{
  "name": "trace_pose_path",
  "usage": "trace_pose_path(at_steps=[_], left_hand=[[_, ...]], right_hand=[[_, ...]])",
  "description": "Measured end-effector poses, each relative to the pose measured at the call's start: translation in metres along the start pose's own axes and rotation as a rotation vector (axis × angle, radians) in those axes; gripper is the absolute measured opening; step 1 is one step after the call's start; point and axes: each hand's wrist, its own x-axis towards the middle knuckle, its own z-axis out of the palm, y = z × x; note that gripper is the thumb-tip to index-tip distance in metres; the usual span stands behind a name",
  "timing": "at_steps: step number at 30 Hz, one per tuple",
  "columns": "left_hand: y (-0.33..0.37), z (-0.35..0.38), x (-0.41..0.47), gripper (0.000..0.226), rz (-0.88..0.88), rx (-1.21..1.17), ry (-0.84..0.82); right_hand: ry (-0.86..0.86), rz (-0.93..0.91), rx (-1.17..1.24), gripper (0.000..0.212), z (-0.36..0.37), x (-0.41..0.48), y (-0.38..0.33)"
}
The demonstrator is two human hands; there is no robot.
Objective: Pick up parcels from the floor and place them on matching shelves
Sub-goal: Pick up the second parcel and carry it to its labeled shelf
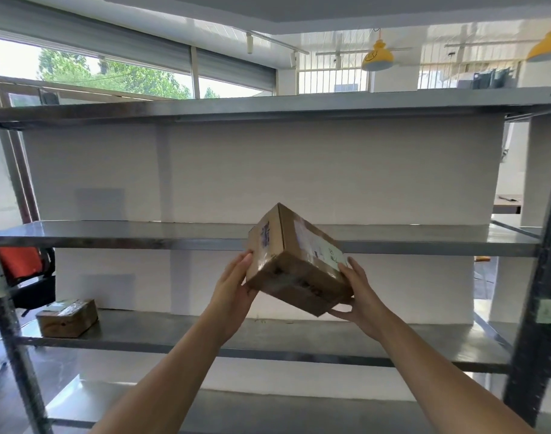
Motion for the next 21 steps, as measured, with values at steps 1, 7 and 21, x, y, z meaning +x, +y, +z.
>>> trace_pose_path(at_steps=[1,7,21], left_hand=[[-0.001,-0.001,0.001,0.071,-0.011,0.013,-0.078],[-0.011,-0.008,0.003,0.095,0.023,0.184,-0.209],[-0.011,0.002,0.019,0.035,0.018,-0.117,0.216]], right_hand=[[0.002,0.015,0.004,0.062,-0.001,-0.001,0.001],[-0.14,0.067,0.027,0.062,-0.005,-0.004,0.005],[-0.024,-0.039,0.059,0.039,0.021,0.001,-0.001]])
